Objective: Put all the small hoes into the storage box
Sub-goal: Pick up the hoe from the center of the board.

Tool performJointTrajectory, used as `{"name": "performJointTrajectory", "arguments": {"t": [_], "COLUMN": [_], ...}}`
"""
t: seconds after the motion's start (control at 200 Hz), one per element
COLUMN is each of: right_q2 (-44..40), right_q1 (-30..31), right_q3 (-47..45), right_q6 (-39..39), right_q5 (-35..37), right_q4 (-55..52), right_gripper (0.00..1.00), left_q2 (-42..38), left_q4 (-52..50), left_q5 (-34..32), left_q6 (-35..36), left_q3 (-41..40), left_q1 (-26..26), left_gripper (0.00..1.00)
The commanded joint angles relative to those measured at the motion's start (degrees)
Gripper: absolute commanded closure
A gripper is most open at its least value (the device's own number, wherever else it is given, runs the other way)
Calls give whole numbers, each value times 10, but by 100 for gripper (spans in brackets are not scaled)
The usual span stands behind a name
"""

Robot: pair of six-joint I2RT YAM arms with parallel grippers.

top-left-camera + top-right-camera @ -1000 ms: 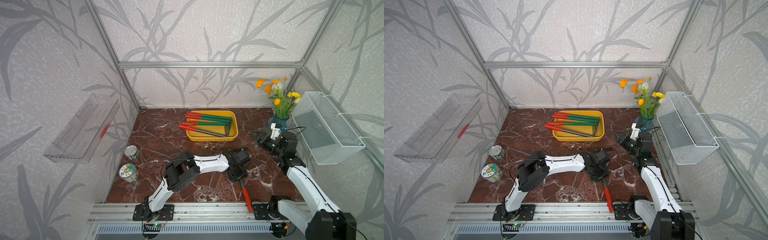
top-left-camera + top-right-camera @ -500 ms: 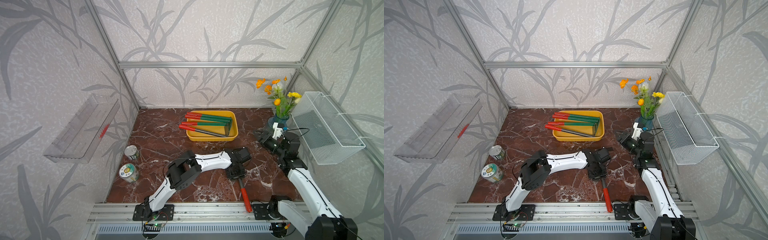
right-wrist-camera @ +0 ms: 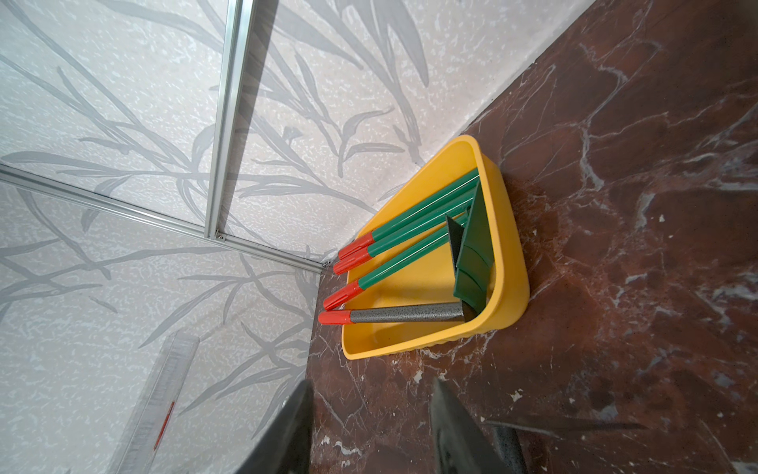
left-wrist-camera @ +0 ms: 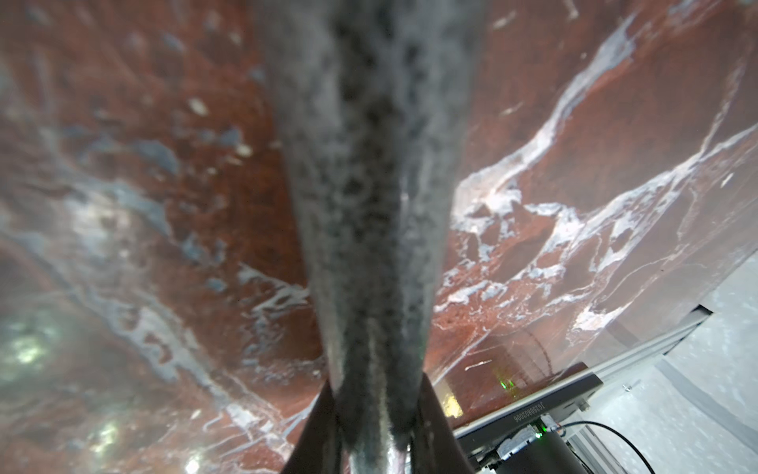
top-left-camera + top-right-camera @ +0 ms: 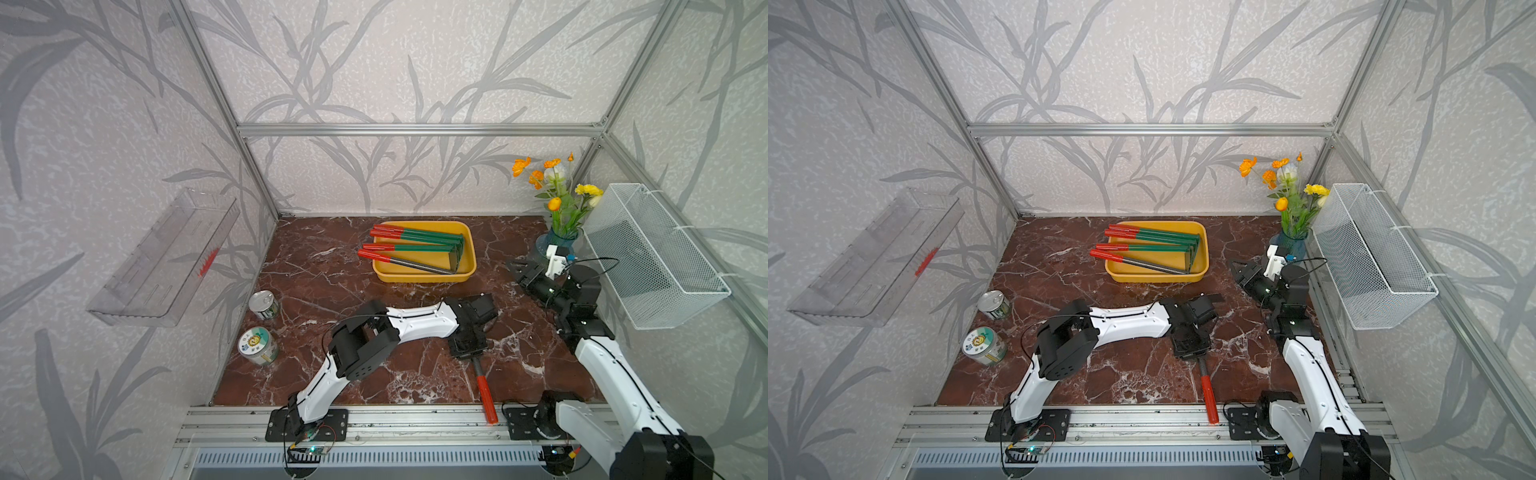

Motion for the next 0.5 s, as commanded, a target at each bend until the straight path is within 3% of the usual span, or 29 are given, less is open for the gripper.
{"name": "performJointTrajectory", "arguments": {"t": [0.0, 0.275, 0.495], "right_q2": [2, 10, 11], "right_q1": [-6, -13, -15], "right_q3": [-7, -6, 5], "right_q6": [4, -2, -23], "right_q5": [-6, -11, -22], "right_q4": [23, 20, 4], "right_gripper": [53, 53, 53], "left_q2": [41, 18, -53], "left_q4": [-57, -167, -260], "left_q5": [-60, -78, -212], "left_q6": [19, 177, 310], "left_q3": [-52, 14, 58], "left_q1": [13, 15, 14], "left_gripper": [86, 100, 100]}}
